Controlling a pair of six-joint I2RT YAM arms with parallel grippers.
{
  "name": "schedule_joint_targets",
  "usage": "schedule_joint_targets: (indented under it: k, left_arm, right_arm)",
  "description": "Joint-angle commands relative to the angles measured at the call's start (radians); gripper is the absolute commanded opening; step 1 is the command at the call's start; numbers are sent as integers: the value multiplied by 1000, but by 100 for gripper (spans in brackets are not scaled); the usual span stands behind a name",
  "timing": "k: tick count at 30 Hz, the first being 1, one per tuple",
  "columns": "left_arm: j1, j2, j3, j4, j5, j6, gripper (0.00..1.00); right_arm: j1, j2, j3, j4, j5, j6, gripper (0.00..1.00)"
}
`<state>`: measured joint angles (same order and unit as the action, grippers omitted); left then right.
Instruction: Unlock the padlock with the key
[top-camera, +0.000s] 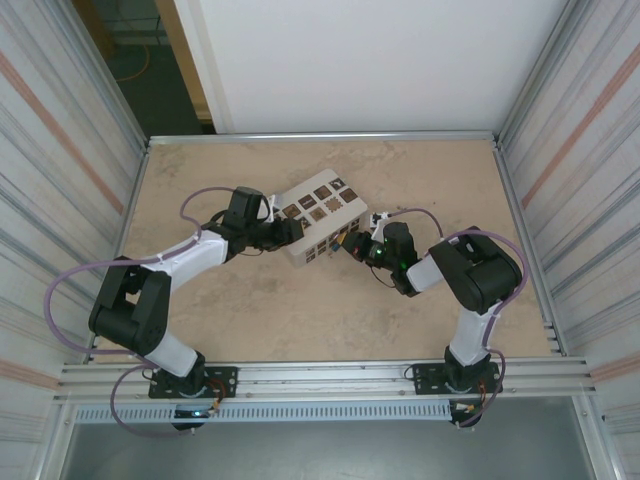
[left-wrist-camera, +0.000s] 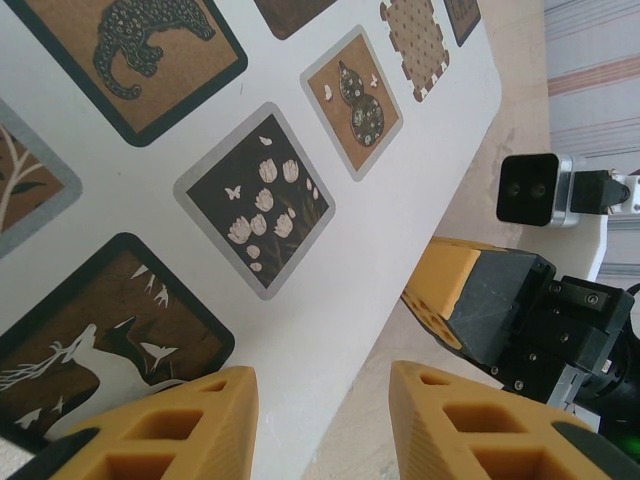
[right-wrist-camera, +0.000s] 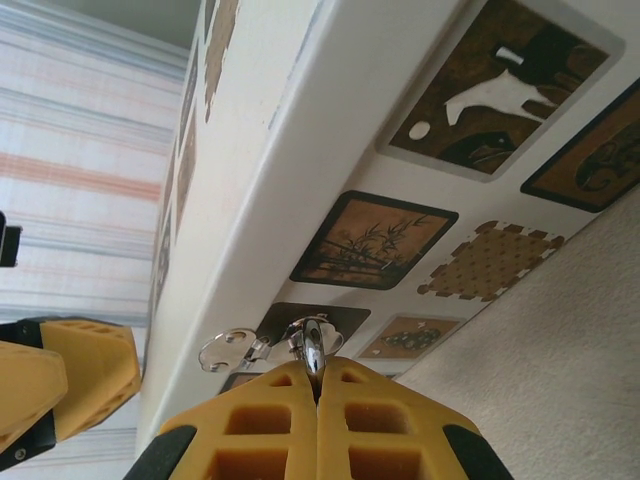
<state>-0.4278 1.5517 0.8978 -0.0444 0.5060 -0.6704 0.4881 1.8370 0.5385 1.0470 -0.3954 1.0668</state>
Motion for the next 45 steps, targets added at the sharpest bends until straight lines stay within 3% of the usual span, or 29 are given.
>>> schedule_joint_targets:
  k: [1,45]
  left_arm:
    - [-11,7,-53,-119,-12,-10,41]
    - [-11,5,-77,-97,-13,-23,41]
  right_arm:
    - [-15,-51,3,62,31,25,0]
    - [-39,-41,36,83,93,32,0]
